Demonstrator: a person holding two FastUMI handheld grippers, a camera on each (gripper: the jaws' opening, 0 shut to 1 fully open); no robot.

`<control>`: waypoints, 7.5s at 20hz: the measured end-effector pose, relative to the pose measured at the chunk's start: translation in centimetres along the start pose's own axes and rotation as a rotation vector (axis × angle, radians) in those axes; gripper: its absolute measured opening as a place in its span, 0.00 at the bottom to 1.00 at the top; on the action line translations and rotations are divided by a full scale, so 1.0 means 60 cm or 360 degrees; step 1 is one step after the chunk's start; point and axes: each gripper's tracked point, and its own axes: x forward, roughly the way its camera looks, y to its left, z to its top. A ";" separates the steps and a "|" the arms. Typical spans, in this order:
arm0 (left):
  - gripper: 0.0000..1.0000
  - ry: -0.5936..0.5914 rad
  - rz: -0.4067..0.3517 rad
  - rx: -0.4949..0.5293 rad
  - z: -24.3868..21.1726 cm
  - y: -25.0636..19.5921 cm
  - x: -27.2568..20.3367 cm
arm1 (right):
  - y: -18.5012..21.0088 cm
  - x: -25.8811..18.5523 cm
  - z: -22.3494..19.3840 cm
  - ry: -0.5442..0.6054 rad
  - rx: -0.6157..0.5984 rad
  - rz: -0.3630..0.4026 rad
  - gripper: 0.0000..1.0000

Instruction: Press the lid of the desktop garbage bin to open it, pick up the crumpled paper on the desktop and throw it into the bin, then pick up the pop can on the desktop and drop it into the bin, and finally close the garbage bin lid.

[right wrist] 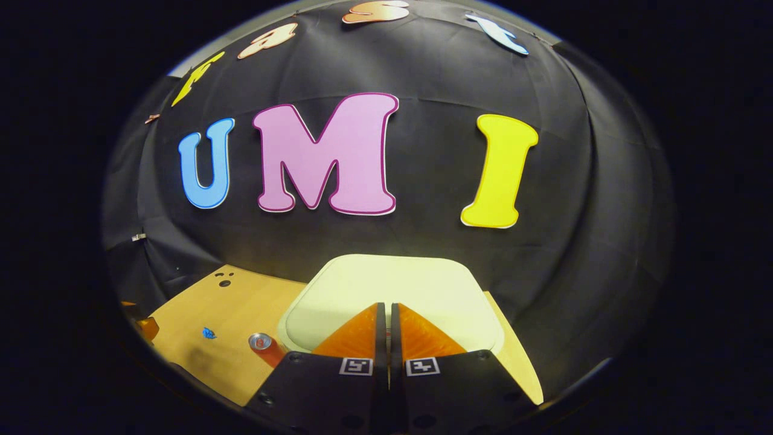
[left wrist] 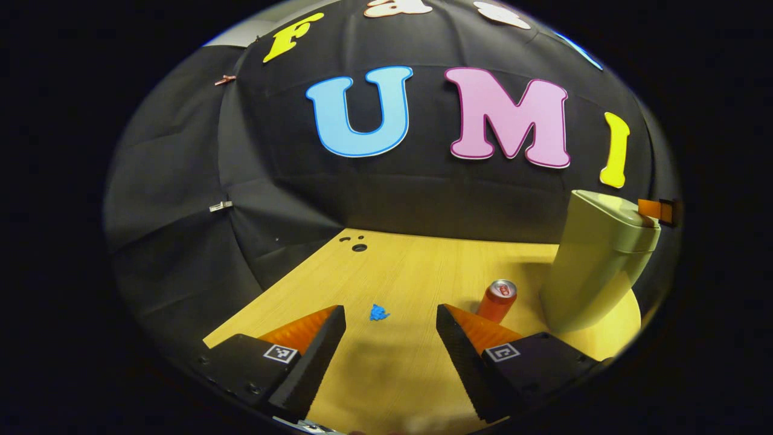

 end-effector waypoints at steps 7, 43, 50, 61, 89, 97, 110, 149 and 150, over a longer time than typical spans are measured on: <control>0.97 0.0002 -0.0111 -0.0031 -0.017 0.028 0.015 | 0.013 -0.072 0.051 -0.0106 0.0027 -0.0112 0.05; 0.97 0.0335 -0.0192 -0.0028 -0.171 0.081 0.295 | 0.045 -0.247 -0.166 0.0347 0.0110 -0.0300 0.99; 0.96 0.0465 -0.0205 0.0079 -0.217 0.060 0.374 | 0.048 -0.244 -0.190 0.0428 0.0114 -0.0282 1.00; 0.71 0.0503 -0.0243 0.0056 -0.238 0.051 0.401 | 0.072 -0.261 -0.232 0.0544 0.0187 -0.0284 1.00; 0.24 0.0029 -0.0745 0.0082 0.092 -0.114 0.177 | 0.015 -0.346 -0.256 0.0471 0.0282 -0.0381 1.00; 0.25 -0.0199 -0.1153 0.0182 0.211 -0.362 0.051 | -0.064 -0.315 -0.244 0.0420 0.0329 -0.0405 0.99; 0.25 -0.0108 -0.1466 0.0364 0.174 -0.624 -0.013 | -0.102 -0.254 -0.275 0.0498 0.0391 -0.0245 0.99; 0.96 0.0002 -0.0495 0.0000 0.025 0.000 0.007 | 0.194 -0.134 -0.289 0.0517 -0.0033 0.0272 0.99; 0.96 0.0022 -0.0461 -0.0008 0.015 0.016 0.004 | 0.206 -0.121 -0.291 0.0514 -0.0047 0.0299 0.99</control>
